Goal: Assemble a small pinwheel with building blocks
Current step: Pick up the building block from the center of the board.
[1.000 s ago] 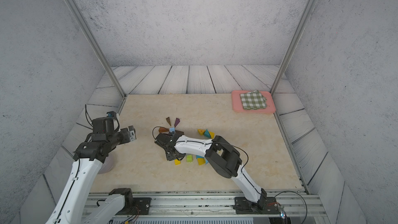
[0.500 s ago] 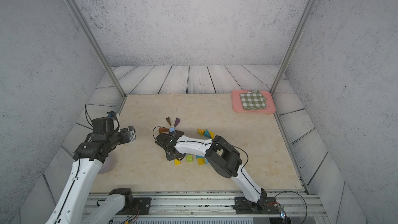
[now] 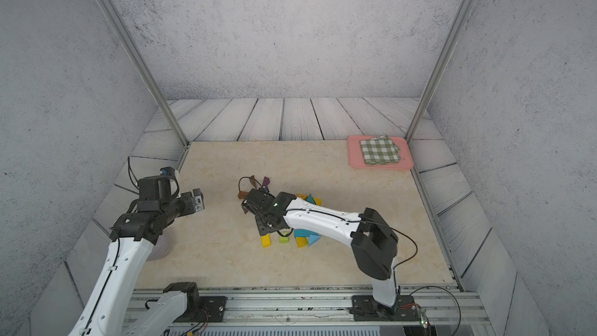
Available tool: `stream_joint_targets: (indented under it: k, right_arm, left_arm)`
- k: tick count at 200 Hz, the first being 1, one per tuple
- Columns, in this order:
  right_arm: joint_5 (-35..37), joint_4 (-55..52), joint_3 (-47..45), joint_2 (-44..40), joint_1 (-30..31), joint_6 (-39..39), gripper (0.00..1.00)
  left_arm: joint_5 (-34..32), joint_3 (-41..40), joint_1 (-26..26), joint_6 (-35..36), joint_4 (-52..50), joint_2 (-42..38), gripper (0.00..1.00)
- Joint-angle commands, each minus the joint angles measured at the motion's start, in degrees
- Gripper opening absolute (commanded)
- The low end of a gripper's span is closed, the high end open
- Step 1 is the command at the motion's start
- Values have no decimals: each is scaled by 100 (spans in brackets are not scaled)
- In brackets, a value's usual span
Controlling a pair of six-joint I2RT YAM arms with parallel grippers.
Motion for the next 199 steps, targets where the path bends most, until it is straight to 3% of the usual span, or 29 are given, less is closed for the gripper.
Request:
stream_joint_targets:
  k: [1,25,53,138,199]
  right_arm:
    - [151,-190,-632,-445,-30,-145,58]
    - [-251,237,-1217,-567,-125,-64,54]
    - [-593,545,-1272,-187,-142,-17,52]
    - [-370,612,-878,926,-339,14,57]
    - [-301,582,-679,1280,-374,-85,42]
  left_arm:
    - [7,-66,52,65,-20,-49,96]
    - [12,-66,51,64,-12,-20,96]
    - [4,-67,52,64,-15,23,96]
    - [-32,-80,52,66,-21,72,96]
    - [-50,-80,50,81,-21,68,96]
